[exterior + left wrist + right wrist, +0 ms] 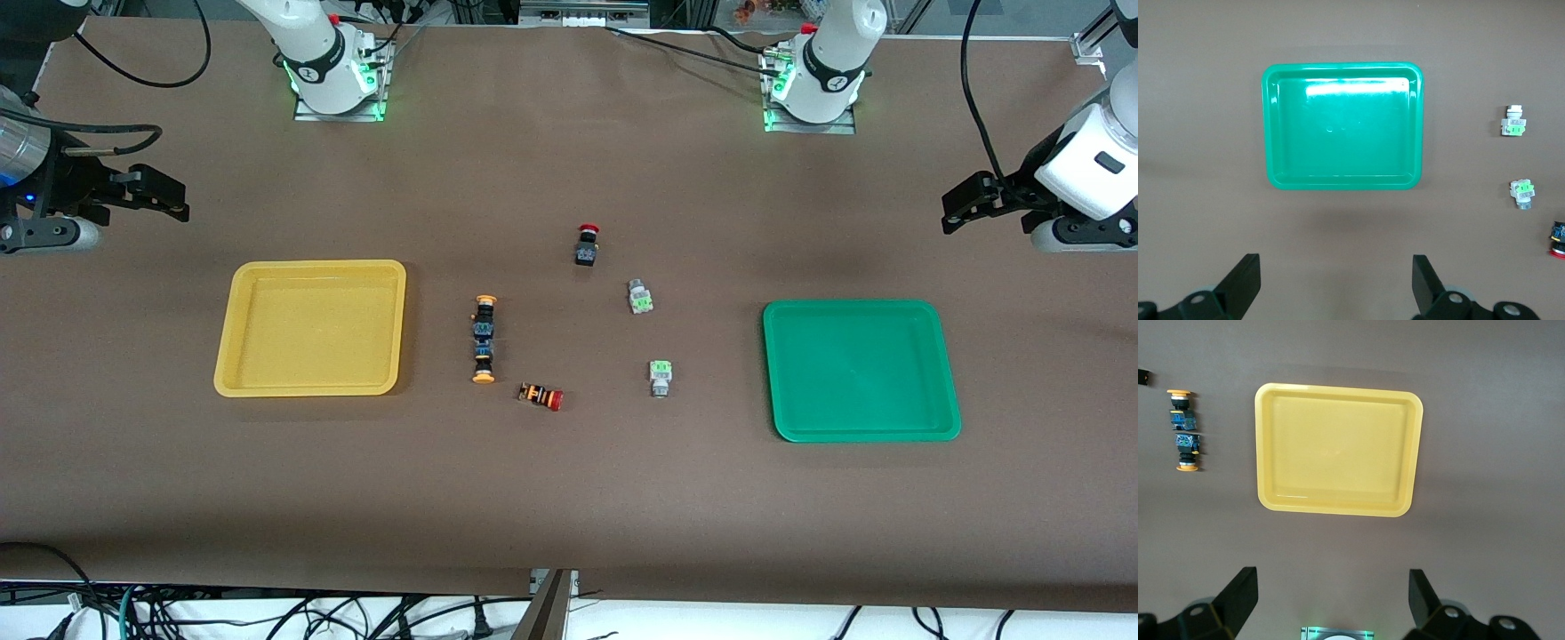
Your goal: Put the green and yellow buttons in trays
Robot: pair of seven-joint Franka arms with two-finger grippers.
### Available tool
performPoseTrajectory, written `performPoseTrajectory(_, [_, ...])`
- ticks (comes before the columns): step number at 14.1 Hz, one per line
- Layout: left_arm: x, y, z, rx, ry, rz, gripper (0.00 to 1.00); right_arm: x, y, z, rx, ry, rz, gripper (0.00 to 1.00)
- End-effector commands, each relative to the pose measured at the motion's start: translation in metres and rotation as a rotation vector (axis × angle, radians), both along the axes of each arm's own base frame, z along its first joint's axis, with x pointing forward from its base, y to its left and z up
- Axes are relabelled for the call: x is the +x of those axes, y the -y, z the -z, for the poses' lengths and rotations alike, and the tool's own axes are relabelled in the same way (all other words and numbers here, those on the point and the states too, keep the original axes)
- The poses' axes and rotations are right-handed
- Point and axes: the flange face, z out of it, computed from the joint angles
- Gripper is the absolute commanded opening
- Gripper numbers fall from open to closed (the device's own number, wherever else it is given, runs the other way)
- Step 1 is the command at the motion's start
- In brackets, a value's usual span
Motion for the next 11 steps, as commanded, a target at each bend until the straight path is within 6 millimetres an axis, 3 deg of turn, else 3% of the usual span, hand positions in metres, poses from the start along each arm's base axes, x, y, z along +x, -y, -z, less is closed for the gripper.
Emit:
performPoseTrajectory(1, [-0.007, -0.004, -0.003, -0.003, -0.005, -0.005, 1.00, -0.002, -0.002, -0.002, -0.008, 0.003, 0.000, 1.00])
performPoseTrajectory(6, [-0.006, -0.002, -0.001, -0.001, -0.010, -0.006, 1.00, 0.000, -0.002, -0.002, -0.003, 0.015, 0.003, 1.00])
performPoseTrajectory(11, [-0.005, 0.000, 0.000, -0.006, -0.011, -0.016, 1.00, 0.014, -0.009, 0.024, 0.037, -0.020, -0.002, 1.00])
